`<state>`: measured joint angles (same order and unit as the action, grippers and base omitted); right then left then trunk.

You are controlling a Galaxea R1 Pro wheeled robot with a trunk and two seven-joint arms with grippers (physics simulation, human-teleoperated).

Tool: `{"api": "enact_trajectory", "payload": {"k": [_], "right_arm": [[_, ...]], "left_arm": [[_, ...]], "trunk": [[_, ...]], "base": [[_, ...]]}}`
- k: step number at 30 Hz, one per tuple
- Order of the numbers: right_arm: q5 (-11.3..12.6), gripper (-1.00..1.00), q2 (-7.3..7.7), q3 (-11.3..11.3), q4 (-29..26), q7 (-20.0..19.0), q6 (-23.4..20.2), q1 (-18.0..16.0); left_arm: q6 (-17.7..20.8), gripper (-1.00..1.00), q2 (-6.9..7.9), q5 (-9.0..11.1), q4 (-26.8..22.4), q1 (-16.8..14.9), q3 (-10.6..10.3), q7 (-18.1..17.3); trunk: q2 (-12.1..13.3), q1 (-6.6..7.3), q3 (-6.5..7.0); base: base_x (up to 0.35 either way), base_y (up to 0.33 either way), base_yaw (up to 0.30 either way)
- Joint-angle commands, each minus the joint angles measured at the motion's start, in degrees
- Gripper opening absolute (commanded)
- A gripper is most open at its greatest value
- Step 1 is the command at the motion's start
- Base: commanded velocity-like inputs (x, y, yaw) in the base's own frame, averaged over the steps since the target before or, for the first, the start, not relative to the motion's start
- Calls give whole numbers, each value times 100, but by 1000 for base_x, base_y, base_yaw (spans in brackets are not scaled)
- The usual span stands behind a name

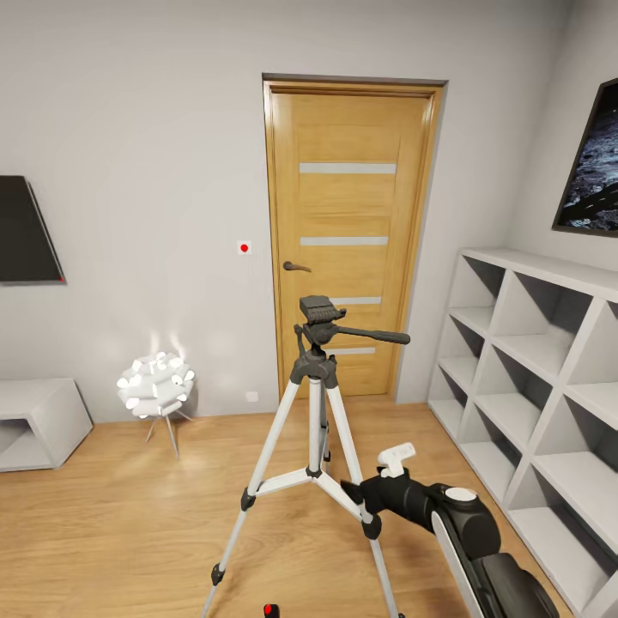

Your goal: Attach the digital camera to the camera tripod in the bedroom.

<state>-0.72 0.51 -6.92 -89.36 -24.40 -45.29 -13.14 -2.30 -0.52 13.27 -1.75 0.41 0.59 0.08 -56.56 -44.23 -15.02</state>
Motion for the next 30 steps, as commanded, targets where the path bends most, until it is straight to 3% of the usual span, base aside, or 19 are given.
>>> {"api": "enact_trajectory", "payload": {"k": [1, 4, 5, 7, 9, 19, 30], "right_arm": [[-9, 100, -20, -14, -5, 62, -13, -5], [-8, 100, -223, -51, 1, 539, 103, -5], [-7, 100, -400, -62, 82, 940, 240, -97], [-4, 100, -432, -66, 162, 1037, 277, -186], [-6, 100, -481, -71, 503, 1189, 353, -499], [-15, 100, -572, -72, 708, 1248, 378, -751], [-8, 100, -838, -75, 960, 1290, 374, -1016]], "left_arm": [[-7, 100, -1, 35, -10, 3, 3, 1], [-7, 100, -1, 35, -10, 3, 3, 1], [-7, 100, -1, 35, -10, 3, 3, -1], [-7, 100, -1, 35, -10, 3, 3, -2], [-7, 100, -1, 35, -10, 3, 3, 0], [-7, 100, -1, 35, -10, 3, 1, -2], [-7, 100, -1, 35, -10, 3, 2, -1]], "trunk": [[-4, -1, -6], [-4, -1, -6], [-4, -1, -6], [-4, -1, -6], [-4, -1, -6], [-4, -1, -6], [-4, -1, -6]], "base": [[0, 0, 0], [0, 0, 0], [0, 0, 0], [0, 0, 0], [0, 0, 0], [0, 0, 0], [0, 0, 0]]}}
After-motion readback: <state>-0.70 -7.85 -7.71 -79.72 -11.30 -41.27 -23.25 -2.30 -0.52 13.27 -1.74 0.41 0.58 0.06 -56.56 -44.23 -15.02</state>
